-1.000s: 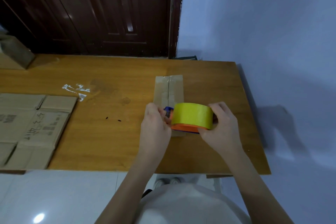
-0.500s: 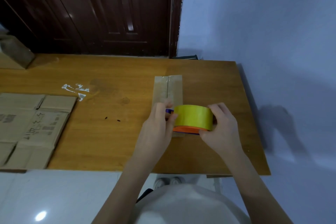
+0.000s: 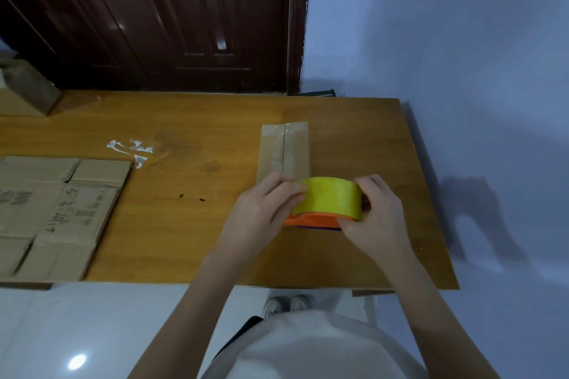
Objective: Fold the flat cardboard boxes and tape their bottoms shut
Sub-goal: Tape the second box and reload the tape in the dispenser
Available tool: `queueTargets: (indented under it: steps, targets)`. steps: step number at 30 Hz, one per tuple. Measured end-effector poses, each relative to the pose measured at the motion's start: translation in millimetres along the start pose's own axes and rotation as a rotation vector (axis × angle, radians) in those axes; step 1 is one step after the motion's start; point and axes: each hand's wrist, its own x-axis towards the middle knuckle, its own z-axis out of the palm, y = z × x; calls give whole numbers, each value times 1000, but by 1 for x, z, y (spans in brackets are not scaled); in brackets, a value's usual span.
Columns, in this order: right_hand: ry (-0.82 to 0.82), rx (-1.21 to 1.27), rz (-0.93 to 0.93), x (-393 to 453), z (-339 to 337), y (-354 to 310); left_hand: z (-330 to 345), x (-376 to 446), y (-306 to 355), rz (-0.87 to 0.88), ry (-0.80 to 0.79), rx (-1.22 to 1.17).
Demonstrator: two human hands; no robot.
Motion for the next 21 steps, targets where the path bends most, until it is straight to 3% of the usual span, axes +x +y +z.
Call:
queueTargets:
  steps: [8,11,13,21]
  targets:
    - [45,-33,-15,1,-5,-2,2,7,2,-80,-3,-99]
    - [98,-37,-12,3,-8,-5,-2,12,11,-387,-87,-384]
    - [132,-24,-11,4,-9,-9,-1,13,14,-494,-109,-559]
    - [155,-51,-19,7,-17,-17,4,24,23,-488,0,-601]
